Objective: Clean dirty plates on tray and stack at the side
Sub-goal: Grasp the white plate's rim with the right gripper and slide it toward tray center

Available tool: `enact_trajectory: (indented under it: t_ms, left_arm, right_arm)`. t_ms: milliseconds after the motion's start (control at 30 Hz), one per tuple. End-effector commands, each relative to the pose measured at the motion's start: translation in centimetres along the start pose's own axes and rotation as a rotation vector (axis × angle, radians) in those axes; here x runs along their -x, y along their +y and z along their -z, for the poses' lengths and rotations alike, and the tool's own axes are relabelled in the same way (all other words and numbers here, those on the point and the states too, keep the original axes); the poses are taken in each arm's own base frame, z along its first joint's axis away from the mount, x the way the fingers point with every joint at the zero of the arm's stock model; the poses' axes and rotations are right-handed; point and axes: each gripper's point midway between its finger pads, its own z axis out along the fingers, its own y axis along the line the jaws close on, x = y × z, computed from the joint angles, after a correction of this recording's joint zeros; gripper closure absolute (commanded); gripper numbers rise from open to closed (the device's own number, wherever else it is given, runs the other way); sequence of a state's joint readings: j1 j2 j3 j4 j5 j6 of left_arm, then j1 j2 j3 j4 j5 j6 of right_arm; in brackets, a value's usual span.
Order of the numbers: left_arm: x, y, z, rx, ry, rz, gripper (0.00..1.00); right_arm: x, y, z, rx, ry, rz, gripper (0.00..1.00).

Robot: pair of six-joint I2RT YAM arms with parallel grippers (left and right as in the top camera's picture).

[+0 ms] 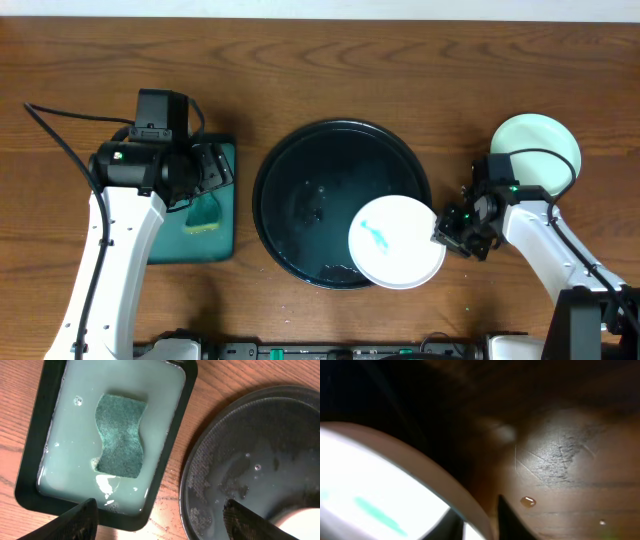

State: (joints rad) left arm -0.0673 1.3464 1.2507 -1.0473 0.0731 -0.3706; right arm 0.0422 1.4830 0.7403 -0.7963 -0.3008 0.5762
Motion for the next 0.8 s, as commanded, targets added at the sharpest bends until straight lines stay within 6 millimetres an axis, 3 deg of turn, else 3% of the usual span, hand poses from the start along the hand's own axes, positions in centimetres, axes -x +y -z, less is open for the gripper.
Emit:
enact_trajectory:
  t_ms: [0, 300, 500, 600, 767]
  left_arm:
    - [0.0, 0.0, 0.0, 0.001, 0.0, 0.011, 0.2]
    - [0.1, 0.0, 0.0, -0.001, -0.005, 0.011, 0.2]
    - [0.3, -0.2, 0.0, -0.005, -0.016, 0.01, 0.2]
    - [1.1, -0.1, -0.2, 0.006, -0.042, 0.006, 0.2]
    - [1.6, 0.5, -1.5, 0.054, -0.038, 0.007, 0.25]
  right_arm:
    - [-0.5, -0.3, -0.7, -0.014, 0.014, -0.026, 0.99]
    - [-0.6, 2.3, -0.7, 0.111, 0.033, 0.013, 0.98]
    - [-0.9, 6.6, -1.1, 0.207, -0.008, 0.14, 0.98]
    - [-0.2, 8.9, -1.9, 0.253, -0.044, 0.115, 0.98]
    - [0.5, 10.0, -3.8, 0.288, -0.03, 0.119, 0.98]
